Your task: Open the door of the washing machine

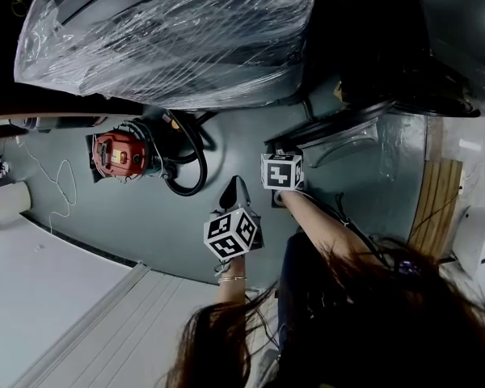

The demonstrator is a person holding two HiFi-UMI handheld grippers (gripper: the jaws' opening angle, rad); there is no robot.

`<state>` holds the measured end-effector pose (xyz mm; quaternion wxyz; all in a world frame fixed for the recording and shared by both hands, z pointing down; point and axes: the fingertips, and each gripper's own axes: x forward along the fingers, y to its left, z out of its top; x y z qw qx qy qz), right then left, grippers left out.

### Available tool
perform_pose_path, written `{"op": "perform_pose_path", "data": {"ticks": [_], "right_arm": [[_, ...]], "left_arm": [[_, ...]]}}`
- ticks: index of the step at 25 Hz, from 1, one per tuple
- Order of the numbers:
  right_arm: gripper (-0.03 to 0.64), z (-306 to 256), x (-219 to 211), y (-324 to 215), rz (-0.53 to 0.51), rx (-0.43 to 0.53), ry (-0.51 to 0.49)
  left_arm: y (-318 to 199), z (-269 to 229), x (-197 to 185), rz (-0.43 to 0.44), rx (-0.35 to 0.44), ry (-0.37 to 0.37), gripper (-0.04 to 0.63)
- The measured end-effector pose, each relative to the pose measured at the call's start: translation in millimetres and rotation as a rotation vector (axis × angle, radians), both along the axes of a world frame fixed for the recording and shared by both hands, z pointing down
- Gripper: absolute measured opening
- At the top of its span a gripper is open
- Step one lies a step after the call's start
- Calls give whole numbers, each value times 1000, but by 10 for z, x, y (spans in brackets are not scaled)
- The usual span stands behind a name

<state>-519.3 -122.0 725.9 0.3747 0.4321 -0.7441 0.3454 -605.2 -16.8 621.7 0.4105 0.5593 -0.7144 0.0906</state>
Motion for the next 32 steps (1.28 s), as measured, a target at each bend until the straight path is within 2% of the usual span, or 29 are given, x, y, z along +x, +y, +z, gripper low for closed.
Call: {"op": "perform_pose_path", "data": {"ticks": [7, 13, 32], "right_arm": [[80, -61, 65, 94, -47, 14, 2], [79, -220, 160, 109, -53, 63, -13], [64, -1056, 897, 337, -77, 216, -21]], "left_arm": [[51, -120, 87, 11, 23, -15, 12], [237, -209, 193, 12, 36, -23, 12], [471, -947, 688, 74, 162, -69, 12]]}}
